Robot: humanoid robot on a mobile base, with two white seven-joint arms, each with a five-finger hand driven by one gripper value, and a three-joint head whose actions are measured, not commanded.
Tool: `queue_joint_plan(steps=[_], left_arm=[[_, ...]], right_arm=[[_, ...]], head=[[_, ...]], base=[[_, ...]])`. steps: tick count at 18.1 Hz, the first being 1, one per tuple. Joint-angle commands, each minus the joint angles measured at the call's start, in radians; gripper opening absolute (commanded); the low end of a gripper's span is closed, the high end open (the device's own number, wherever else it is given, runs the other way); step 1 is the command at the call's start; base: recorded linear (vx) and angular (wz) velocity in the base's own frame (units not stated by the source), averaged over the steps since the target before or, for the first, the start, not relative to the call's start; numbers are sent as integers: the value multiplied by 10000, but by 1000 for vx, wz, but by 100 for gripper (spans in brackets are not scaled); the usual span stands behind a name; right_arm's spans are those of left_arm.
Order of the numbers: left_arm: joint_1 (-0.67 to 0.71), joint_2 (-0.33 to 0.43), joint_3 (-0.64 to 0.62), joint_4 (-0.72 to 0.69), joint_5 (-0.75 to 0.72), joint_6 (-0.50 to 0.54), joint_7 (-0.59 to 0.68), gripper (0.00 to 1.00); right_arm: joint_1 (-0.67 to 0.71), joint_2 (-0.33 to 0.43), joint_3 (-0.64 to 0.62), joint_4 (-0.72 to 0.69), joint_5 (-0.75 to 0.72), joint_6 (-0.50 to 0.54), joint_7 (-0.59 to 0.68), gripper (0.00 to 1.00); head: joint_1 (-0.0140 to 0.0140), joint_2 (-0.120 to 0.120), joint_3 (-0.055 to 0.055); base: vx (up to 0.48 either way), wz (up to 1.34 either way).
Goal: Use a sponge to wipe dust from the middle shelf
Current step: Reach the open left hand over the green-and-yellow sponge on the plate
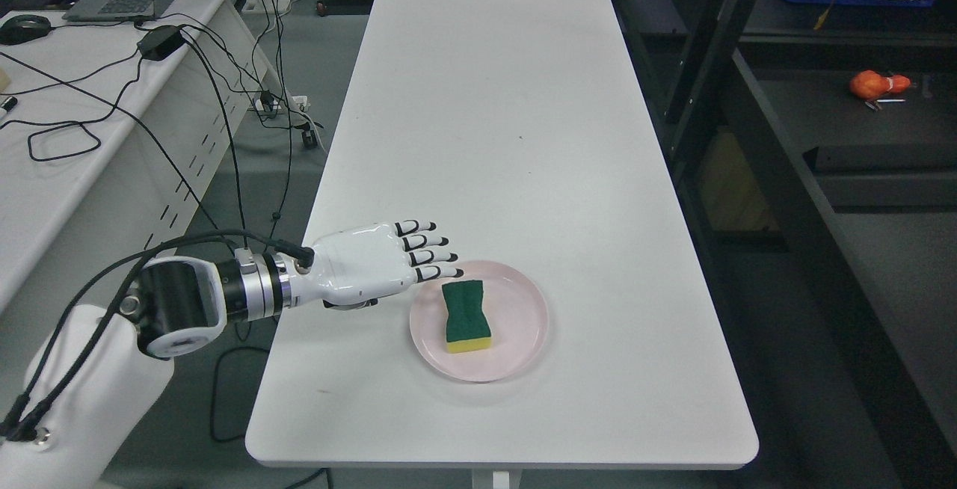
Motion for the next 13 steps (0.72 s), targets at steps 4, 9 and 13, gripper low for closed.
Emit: queue_joint_plan(steps=[4,9,13], left_arm=[[-1286,-966,-2176,1132,-1021,6,-170,87],[-1410,-1397,-2744,1655,-1068,6,-155,87],[-1379,-1412,-2760,1823,-1068,6,-155,85]], right_arm=[[0,-175,0,-174,0,733,-41,100],[0,-175,0,-174,0,733,-41,100],[0,-175,0,-174,0,733,-56,100]], head=[[0,0,0],[0,0,0],[0,0,0]], base=[[0,0],[0,0],[0,0]])
